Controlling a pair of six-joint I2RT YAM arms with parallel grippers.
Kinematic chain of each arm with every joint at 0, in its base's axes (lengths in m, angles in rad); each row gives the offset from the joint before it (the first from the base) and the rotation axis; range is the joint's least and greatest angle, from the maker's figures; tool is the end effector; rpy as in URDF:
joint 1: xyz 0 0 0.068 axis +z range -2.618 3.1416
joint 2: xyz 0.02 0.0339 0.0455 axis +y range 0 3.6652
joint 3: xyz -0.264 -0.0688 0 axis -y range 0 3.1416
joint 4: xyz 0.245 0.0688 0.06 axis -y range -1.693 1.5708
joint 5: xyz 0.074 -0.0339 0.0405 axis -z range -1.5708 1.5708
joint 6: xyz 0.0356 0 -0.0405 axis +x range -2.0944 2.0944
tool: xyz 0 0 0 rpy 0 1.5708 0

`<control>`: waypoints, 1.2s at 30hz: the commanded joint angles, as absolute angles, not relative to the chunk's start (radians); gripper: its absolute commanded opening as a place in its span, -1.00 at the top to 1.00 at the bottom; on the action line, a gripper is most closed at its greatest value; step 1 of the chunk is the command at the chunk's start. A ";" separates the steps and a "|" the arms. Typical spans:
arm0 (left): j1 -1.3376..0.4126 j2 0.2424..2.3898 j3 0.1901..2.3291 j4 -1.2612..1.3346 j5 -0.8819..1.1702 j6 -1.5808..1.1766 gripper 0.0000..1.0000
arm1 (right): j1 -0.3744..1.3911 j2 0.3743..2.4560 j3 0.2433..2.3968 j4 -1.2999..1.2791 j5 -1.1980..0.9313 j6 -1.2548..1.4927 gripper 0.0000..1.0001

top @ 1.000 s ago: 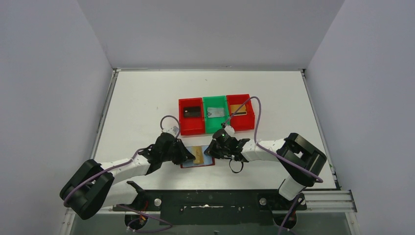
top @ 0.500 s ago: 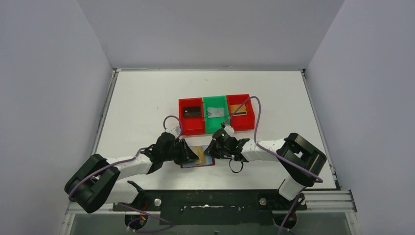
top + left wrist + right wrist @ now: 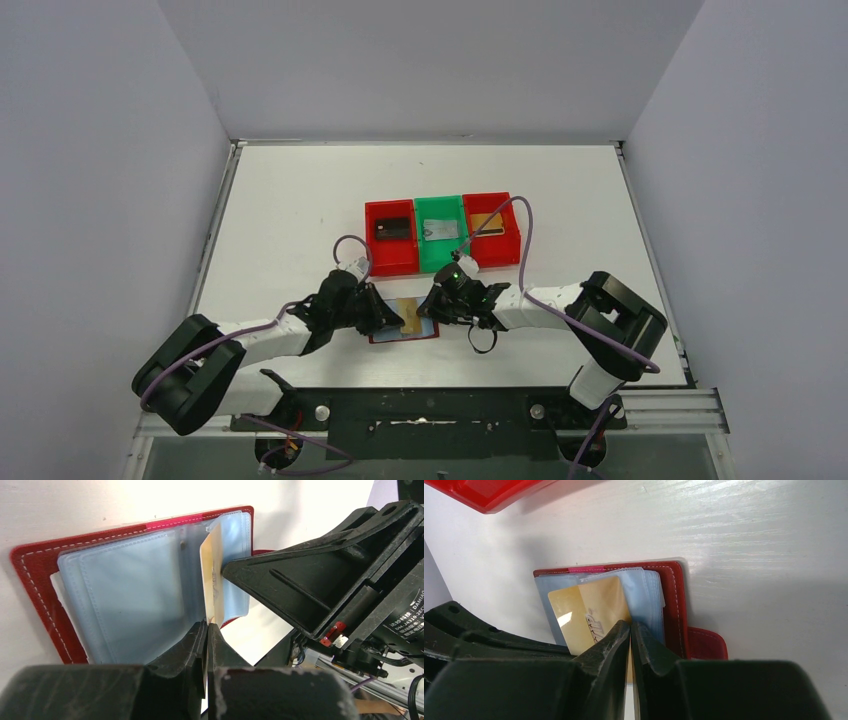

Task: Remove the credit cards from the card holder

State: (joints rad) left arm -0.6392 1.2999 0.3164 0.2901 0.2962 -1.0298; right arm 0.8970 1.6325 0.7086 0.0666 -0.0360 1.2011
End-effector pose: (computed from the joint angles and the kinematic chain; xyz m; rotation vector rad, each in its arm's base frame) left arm 0.1689 -0.1385 0.1281 -0.3167 2.5122 -1.1312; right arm 0.1884 0.2380 0.1348 0.3878 2.6494 0.8892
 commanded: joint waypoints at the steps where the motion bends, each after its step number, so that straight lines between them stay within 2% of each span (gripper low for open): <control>1: -0.635 1.307 0.322 0.349 0.312 -1.026 1.00 | 0.894 1.688 0.677 -0.072 0.027 1.161 0.78; 6: -0.634 1.280 0.332 0.287 0.278 -1.012 1.00 | 0.895 1.671 0.691 -0.105 0.056 1.161 0.78; 12: -0.623 1.209 0.354 0.160 0.211 -0.980 1.00 | 0.954 1.618 0.840 -0.288 0.189 1.088 0.67; 21: -0.614 1.129 0.394 0.045 0.184 -0.941 1.00 | 1.051 1.598 1.015 -0.463 0.371 1.033 0.63; 29: -0.609 1.065 0.385 -0.003 0.180 -0.929 1.00 | 1.052 1.504 0.901 -0.265 0.316 1.019 0.64; 32: -0.607 1.055 0.389 -0.033 0.172 -0.919 1.00 | 1.039 1.470 0.840 -0.113 0.255 0.978 0.59; 36: -0.605 1.019 0.396 -0.088 0.094 -0.916 1.00 | 1.036 1.492 0.824 -0.032 0.215 0.948 0.55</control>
State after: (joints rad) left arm -0.6132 1.0676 0.3561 -0.0368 0.1715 -0.9409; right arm 1.0420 1.5036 0.8268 -0.2092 0.2443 1.0012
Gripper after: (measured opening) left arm 0.010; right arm 0.217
